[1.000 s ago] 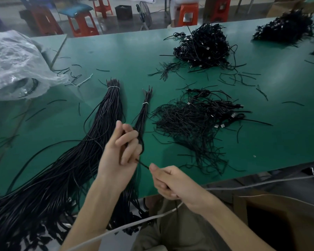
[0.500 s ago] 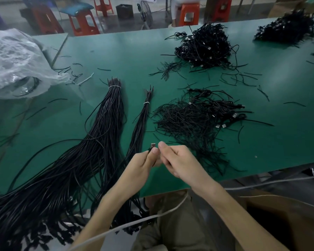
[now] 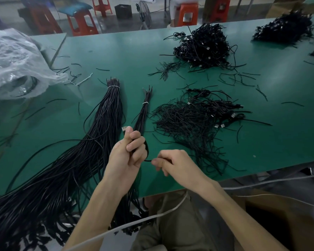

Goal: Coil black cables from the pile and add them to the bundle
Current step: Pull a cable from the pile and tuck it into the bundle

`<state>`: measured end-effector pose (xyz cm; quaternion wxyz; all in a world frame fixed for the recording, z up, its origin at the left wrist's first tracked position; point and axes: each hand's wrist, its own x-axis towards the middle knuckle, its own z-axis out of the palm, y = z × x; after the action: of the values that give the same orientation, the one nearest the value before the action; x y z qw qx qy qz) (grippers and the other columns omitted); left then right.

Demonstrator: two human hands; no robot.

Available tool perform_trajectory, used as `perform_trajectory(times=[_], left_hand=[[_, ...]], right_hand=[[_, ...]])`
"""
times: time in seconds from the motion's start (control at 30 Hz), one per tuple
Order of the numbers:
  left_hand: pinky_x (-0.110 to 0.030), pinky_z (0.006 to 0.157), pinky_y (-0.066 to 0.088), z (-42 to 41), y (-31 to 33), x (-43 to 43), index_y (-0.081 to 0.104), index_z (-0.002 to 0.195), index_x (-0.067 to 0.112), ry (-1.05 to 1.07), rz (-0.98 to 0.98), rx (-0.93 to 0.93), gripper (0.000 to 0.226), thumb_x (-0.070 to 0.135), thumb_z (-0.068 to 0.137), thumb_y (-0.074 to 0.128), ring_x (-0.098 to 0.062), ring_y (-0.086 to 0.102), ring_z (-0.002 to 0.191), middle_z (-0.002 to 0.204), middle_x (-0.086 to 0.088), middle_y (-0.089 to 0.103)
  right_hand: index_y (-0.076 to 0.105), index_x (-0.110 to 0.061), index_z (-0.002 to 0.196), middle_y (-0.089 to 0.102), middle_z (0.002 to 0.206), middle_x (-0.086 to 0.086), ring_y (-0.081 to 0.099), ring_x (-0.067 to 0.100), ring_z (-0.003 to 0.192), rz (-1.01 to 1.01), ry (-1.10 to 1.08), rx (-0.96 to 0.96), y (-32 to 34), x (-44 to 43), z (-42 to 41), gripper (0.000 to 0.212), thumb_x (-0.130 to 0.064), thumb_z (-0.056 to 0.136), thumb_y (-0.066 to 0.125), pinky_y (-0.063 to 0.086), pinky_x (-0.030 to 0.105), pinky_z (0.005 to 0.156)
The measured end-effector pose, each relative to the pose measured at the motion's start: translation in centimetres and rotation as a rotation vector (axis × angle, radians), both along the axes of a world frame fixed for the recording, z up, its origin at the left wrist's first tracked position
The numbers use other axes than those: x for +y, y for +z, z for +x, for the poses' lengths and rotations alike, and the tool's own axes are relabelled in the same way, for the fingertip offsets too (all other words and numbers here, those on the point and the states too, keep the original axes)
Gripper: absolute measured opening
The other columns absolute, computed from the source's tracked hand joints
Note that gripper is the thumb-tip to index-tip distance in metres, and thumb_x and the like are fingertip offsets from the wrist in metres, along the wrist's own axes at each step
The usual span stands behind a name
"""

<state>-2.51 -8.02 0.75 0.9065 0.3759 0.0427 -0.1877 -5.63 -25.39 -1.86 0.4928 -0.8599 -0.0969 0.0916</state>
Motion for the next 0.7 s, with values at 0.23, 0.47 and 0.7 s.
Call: perform_trajectory(times=[0.23, 0.47, 0.7], left_hand=[[-0.019, 0.046, 0.027, -0.1, -0.3, 0.0, 0.059, 0.076, 0.02, 0.008, 0.141, -0.078, 0.039, 0.042, 0.105, 0.046, -0.007, 0.026, 0.047, 0.062, 0.008, 0.033], [-0.028, 0.062, 0.051, -1.2, -0.1, -1.7, 0.054, 0.074, 0.018, -0.075, 0.2, -0.175, 0.041, 0.047, 0.102, 0.05, -0.015, 0.051, 0.055, 0.066, 0.0, 0.048], [-0.033, 0.084, 0.06, -1.5, 0.0, -1.6, 0.062, 0.079, 0.009, -0.075, 0.085, -0.179, 0.034, 0.032, 0.1, 0.049, -0.027, 0.069, 0.092, 0.093, -0.016, 0.069]], right_hand=[[0.061, -0.024, 0.129, 0.068, 0.107, -0.012, 0.059, 0.008, 0.104, -0.295, -0.007, -0.11, 1.1, 0.0, -0.1, 0.04, -0.042, 0.095, 0.069, 0.044, 0.031, 0.099], [0.049, -0.03, 0.145, 0.066, 0.126, -0.013, 0.064, 0.003, 0.117, 0.317, -0.006, 0.091, 1.8, 1.3, 0.1, 0.076, -0.023, 0.08, 0.088, 0.05, 0.028, 0.104], [0.068, -0.019, 0.124, 0.068, 0.097, -0.007, 0.065, 0.011, 0.097, 0.481, -0.114, 0.036, 1.6, 1.7, 0.5, 0.045, -0.008, 0.083, 0.084, 0.053, 0.037, 0.101]])
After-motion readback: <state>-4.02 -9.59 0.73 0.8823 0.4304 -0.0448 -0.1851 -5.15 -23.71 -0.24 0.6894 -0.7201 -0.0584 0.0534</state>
